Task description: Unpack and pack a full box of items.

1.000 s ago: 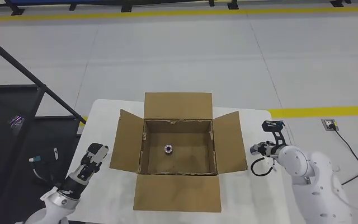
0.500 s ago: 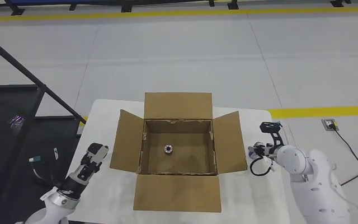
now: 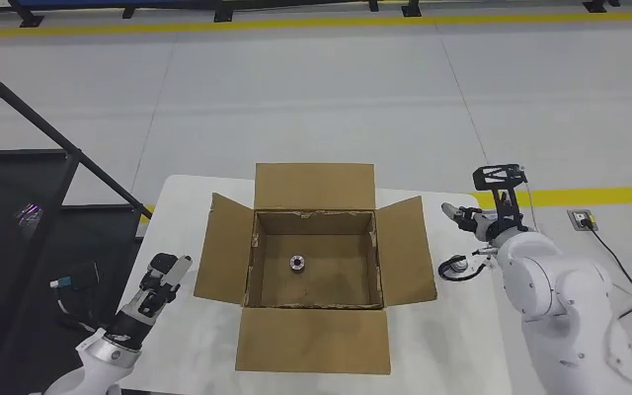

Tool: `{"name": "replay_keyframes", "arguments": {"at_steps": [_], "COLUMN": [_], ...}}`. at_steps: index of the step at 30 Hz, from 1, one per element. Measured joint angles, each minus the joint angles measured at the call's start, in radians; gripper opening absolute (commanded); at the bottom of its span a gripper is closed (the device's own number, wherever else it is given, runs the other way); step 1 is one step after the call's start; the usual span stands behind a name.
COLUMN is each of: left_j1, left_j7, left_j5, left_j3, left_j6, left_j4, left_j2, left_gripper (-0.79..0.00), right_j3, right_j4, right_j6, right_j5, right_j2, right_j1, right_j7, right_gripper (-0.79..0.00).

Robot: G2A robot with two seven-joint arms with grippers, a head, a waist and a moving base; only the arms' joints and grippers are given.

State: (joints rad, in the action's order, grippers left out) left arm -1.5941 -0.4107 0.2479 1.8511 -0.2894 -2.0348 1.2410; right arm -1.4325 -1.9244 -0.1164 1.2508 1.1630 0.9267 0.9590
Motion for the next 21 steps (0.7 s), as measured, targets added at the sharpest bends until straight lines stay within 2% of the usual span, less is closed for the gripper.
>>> {"name": "replay_keyframes", "arguments": {"at_steps": [3, 6, 10, 13, 16, 21], "left_j1": [-0.003, -0.009, -0.021, -0.035, -0.045, -0.044], "left_j7": [0.040, 0.068, 0.089, 0.096, 0.098, 0.098], "left_j5": [0.054, 0.049, 0.017, 0.005, 0.010, 0.010], "left_j3": [-0.001, -0.004, 0.009, 0.024, 0.030, 0.029], "left_j6": [0.024, 0.031, 0.035, 0.028, 0.022, 0.022], "left_j4": [0.017, 0.041, 0.066, 0.066, 0.059, 0.059], "left_j2": [0.000, 0.001, 0.001, 0.000, -0.001, -0.001], "left_gripper": [0.000, 0.000, 0.000, 0.000, 0.000, 0.000], "right_j3": [0.109, 0.259, 0.499, 0.649, 0.775, 0.912], "right_j4": [-0.033, 0.067, 0.302, 0.493, 0.670, 0.923], "right_j6": [0.087, 0.188, 0.260, 0.280, 0.306, 0.333], "right_j5": [-0.094, -0.205, -0.340, -0.431, -0.512, -0.577], "right_j2": [0.014, 0.038, 0.096, 0.149, 0.208, 0.301], "right_j1": [-0.071, -0.194, -0.382, -0.483, -0.545, -0.606], "right_j7": [-0.014, 0.014, 0.059, 0.061, 0.018, -0.073], "right_gripper": [0.000, 0.000, 0.000, 0.000, 0.000, 0.000]}}
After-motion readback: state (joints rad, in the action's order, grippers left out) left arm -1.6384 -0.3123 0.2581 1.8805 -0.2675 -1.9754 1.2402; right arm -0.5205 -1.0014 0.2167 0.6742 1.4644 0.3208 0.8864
